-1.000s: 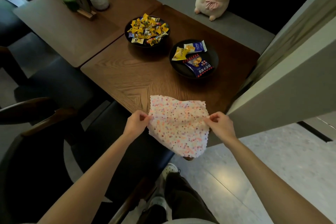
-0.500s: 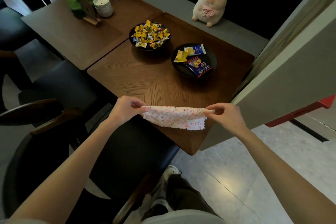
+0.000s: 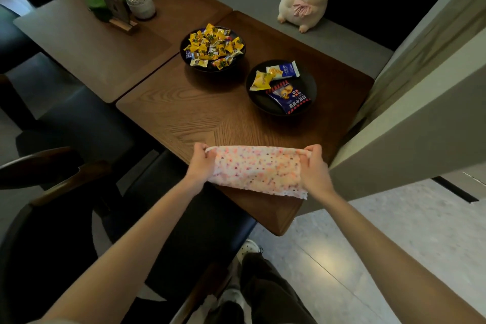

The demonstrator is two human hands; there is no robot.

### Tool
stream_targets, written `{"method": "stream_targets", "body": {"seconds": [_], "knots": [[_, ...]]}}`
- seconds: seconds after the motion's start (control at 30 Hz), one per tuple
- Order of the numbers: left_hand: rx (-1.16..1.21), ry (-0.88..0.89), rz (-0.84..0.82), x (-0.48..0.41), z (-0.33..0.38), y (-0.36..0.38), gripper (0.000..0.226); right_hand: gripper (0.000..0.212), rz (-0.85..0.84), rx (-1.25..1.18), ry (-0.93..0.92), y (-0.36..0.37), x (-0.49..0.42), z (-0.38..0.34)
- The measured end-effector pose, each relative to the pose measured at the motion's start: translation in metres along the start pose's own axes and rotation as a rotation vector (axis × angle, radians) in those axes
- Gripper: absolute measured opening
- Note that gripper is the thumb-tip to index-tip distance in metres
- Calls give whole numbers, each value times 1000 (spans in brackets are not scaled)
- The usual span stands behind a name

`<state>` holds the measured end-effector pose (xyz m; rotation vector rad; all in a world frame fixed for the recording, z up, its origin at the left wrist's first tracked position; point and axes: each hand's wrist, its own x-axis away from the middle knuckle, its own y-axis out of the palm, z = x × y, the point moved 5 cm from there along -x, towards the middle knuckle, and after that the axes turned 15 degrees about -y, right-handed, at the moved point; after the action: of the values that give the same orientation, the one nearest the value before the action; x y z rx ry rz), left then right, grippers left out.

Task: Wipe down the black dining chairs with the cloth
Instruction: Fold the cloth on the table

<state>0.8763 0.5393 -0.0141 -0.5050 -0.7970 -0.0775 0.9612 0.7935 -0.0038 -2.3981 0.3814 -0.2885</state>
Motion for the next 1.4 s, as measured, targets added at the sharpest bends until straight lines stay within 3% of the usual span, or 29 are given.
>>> {"method": "stream_targets", "body": {"seconds": [0.07, 0.27, 0.43, 0.67, 0.77, 0.87, 1.0, 1.1, 1.23, 1.33, 1.4], "knots": [[-40, -13, 70, -12, 0, 15, 29, 18, 29, 58, 41, 13, -8, 6], [-299, 177, 246, -39, -2, 24, 10, 17, -87, 241, -25, 31, -33, 28], [-506, 308, 409, -45, 1, 21, 18, 19, -193, 398, -82, 33, -47, 34], [-441, 278, 491, -35, -7, 16, 34, 40, 45, 457, -181, 22, -50, 31], [-625, 498, 615, -27, -1, 12, 31, 32, 138, 578, -323, 14, -37, 20], [-661, 665, 362, -27, 19, 32, 33, 25, 10, 464, -442, 26, -16, 7], [-820, 666, 132, -33, 45, 72, 40, 29, -237, 493, -591, 53, 16, 0], [-856, 641, 115, -42, 50, 84, 36, 28, -198, 529, -608, 59, 27, 8], [-722, 597, 106, -40, 43, 73, 19, 23, -140, 538, -615, 47, 27, 22], [-744, 475, 37, -36, 22, 62, 13, 23, -121, 560, -509, 31, 22, 29], [-733, 427, 21, -31, 9, 58, 15, 27, -125, 513, -345, 24, 19, 36]]}}
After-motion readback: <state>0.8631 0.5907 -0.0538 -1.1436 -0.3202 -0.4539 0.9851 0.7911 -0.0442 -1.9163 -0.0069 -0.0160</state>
